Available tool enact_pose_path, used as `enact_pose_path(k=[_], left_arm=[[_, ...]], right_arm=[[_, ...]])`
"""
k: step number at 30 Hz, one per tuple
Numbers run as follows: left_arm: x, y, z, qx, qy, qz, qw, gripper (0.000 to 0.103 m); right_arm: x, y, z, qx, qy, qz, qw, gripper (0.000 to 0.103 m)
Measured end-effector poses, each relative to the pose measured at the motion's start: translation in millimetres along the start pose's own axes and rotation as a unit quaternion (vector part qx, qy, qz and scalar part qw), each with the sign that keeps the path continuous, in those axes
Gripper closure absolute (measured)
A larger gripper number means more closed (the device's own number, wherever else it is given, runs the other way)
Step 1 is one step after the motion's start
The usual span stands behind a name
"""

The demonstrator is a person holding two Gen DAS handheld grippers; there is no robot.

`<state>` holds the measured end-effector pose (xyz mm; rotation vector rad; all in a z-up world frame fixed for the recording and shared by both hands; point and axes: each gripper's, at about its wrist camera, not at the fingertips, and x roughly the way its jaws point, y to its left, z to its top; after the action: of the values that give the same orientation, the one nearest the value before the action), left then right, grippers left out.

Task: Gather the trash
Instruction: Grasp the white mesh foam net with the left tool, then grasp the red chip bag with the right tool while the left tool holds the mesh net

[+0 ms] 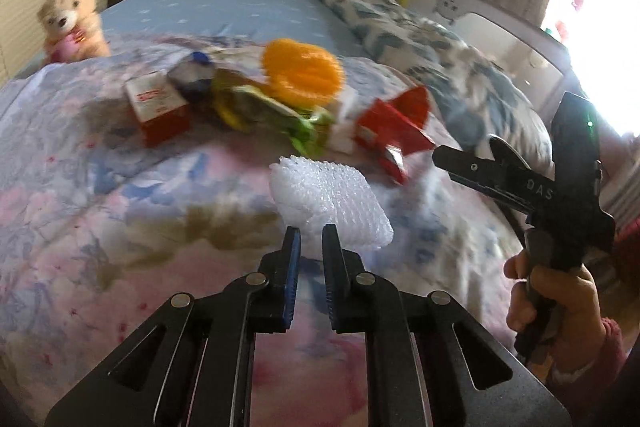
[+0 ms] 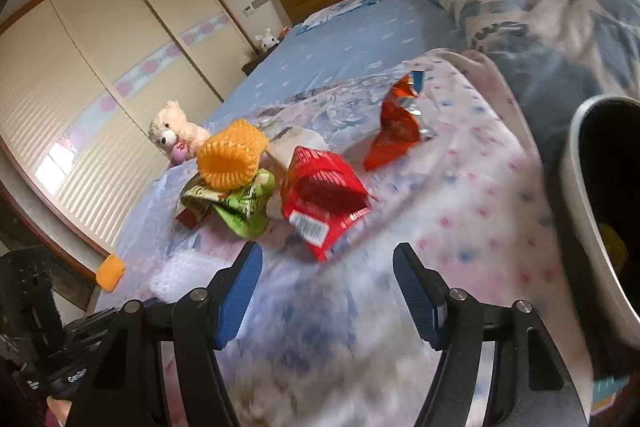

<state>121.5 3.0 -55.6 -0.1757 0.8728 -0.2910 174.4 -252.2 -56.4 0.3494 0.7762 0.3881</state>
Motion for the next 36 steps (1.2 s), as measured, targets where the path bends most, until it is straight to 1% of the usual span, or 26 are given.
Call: enact_pose_path(k=[2,4,6,7,8,9,11,13,14,15,16,17,19,21,22,23,25,26,27,28,29,32,36], left_arm=[[5,7,1,-0.01,0.007,0.0,0.9999,0.092],[10,13,1,-0.023,0.014,-0.001,0.9996,0.088],[13,16,2,-0.034,0.018,-0.005,0.9992,0.068],[15,17,2,-0.04,0.018,-0.006,0.999,0.063],[14,18,1,-0.043,0.018,-0.007,0.9989,0.055],[16,17,2,-0.045,0.018,-0.009,0.9988,0.051],[21,14,4,-0.046,0.021,-0.016,0.9986,0.051],[24,10,6,-0.043,0.02,-0.019,0.9987,0.051],[27,7,7,-0.039,0.02,-0.02,0.9988,0.051],[28,5,8,-0.037,0.019,-0.022,0.9989,0.051],[30,3,9,-0.034,0.02,-0.025,0.9989,0.051],[32,0,9,-0.03,0.021,-0.028,0.9989,0.051],[35,-5,9,-0.025,0.022,-0.031,0.999,0.057],[37,-7,9,-0.021,0.025,-0.034,0.9989,0.073],[38,-9,9,-0.02,0.026,-0.035,0.9989,0.077],[39,-9,8,-0.019,0.027,-0.036,0.9988,0.085],[38,-9,7,-0.017,0.025,-0.034,0.999,0.088],[36,-10,6,-0.015,0.022,-0.031,0.9992,0.09],[34,-9,5,-0.015,0.019,-0.029,0.9993,0.09],[31,-7,4,-0.016,0.016,-0.027,0.9994,0.09],[29,-5,4,-0.018,0.013,-0.024,0.9995,0.091],[22,5,3,-0.025,0.004,-0.015,0.9996,0.091],[16,15,2,-0.032,-0.001,-0.011,0.9994,0.092]], right_arm=[[12,1,7,-0.002,0.006,0.0,1.0,0.033],[24,3,14,-0.008,0.01,-0.001,1.0,0.033],[34,2,18,-0.01,0.017,-0.006,1.0,0.033],[39,2,20,-0.01,0.021,-0.007,1.0,0.033],[44,0,22,-0.009,0.024,-0.01,1.0,0.033],[48,-2,23,-0.006,0.027,-0.012,1.0,0.033],[52,-6,24,0.0,0.03,-0.009,1.0,0.035],[51,-6,22,-0.002,0.027,-0.009,1.0,0.051],[51,-5,21,-0.006,0.028,-0.01,1.0,0.077],[51,-5,20,-0.008,0.034,-0.016,0.999,0.099],[50,-5,19,-0.008,0.037,-0.018,0.999,0.102],[48,-5,17,-0.005,0.036,-0.013,0.999,0.102],[42,-5,14,-0.005,0.032,-0.008,0.999,0.103],[36,-5,10,-0.006,0.03,-0.004,1.0,0.103],[34,-5,10,-0.005,0.03,-0.001,1.0,0.102],[31,-5,9,0.002,0.03,0.008,1.0,0.096],[27,-6,9,0.006,0.03,0.013,0.999,0.091],[26,-4,9,0.002,0.027,0.008,1.0,0.074],[25,-3,10,-0.001,0.023,0.009,1.0,0.047],[24,-1,12,-0.003,0.018,0.012,1.0,0.035],[24,2,14,-0.008,0.01,0.011,1.0,0.025],[31,8,23,-0.024,-0.002,-0.008,1.0,0.026],[52,9,35,-0.025,0.008,-0.008,1.0,0.026]])
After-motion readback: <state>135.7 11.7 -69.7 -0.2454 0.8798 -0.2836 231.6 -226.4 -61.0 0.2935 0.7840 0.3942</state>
